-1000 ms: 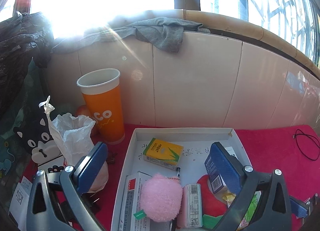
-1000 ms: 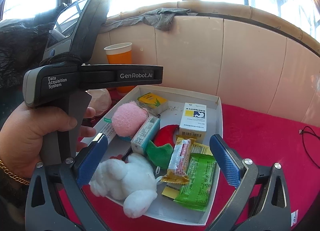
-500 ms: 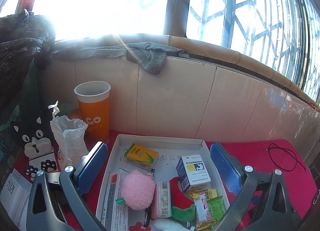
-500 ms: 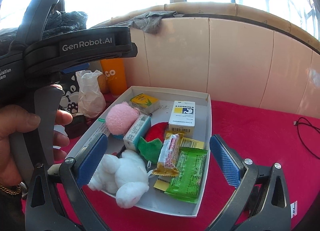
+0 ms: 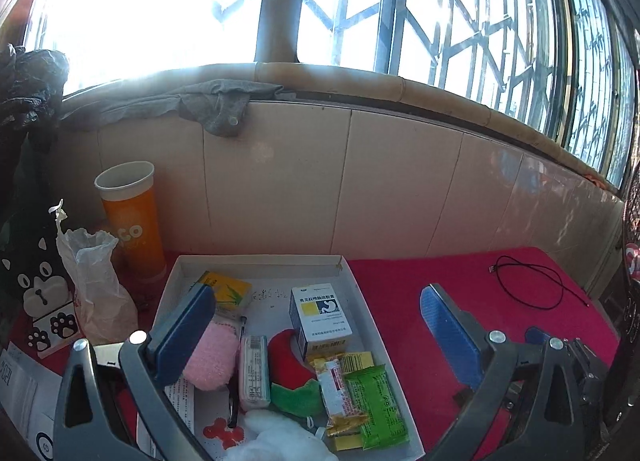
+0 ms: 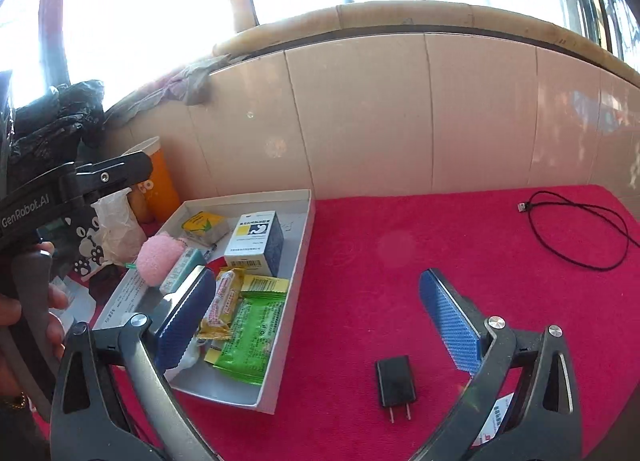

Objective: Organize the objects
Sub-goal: 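Move both open tools away from the tray toward the charger and BL box, then grasp the white BL medicine box with the right tool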

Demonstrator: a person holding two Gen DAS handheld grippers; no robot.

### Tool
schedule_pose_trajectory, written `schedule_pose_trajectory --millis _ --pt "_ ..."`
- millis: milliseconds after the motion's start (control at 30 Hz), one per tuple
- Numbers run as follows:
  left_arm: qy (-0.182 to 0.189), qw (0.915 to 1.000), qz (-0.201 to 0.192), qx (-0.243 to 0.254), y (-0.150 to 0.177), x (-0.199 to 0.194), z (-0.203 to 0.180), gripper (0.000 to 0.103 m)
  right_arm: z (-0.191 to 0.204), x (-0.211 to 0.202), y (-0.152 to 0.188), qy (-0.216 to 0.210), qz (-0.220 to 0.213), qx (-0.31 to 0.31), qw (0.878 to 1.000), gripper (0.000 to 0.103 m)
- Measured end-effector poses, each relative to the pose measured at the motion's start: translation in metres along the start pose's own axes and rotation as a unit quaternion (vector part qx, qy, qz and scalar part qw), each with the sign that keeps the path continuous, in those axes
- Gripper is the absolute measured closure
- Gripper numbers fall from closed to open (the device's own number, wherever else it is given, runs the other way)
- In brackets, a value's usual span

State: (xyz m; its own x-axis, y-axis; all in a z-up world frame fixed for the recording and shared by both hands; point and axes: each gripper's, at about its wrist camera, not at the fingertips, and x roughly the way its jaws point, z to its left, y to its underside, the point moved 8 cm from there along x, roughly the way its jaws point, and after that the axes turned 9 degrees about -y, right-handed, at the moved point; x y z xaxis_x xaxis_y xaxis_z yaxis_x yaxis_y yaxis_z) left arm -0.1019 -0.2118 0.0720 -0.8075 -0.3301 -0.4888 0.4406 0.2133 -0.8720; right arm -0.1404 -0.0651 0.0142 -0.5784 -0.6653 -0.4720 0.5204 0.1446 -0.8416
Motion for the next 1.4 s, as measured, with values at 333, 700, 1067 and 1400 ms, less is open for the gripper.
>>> schedule_pose_trajectory --millis 333,700,1067,1400 --pt "0.082 0.9939 0.040 0.062 0.045 -0.010 -0.096 0.000 -0.105 -0.061 0.001 0.064 -0.038 0.079 0.994 0.000" --pt "0.100 0.9846 0.115 0.087 0.119 0.004 -0.149 0.000 -0.144 -0.069 0.076 0.050 0.052 0.051 0.996 0.003" --pt "0.077 0.9894 0.120 0.027 0.111 0.015 -0.117 0.000 -0.115 -0.032 0.092 0.020 0.121 -0.007 0.992 0.040" --pt "0.083 0.9841 0.144 0.064 0.126 0.020 -0.149 0.000 -0.116 -0.017 0.103 0.025 0.161 -0.001 0.987 0.048"
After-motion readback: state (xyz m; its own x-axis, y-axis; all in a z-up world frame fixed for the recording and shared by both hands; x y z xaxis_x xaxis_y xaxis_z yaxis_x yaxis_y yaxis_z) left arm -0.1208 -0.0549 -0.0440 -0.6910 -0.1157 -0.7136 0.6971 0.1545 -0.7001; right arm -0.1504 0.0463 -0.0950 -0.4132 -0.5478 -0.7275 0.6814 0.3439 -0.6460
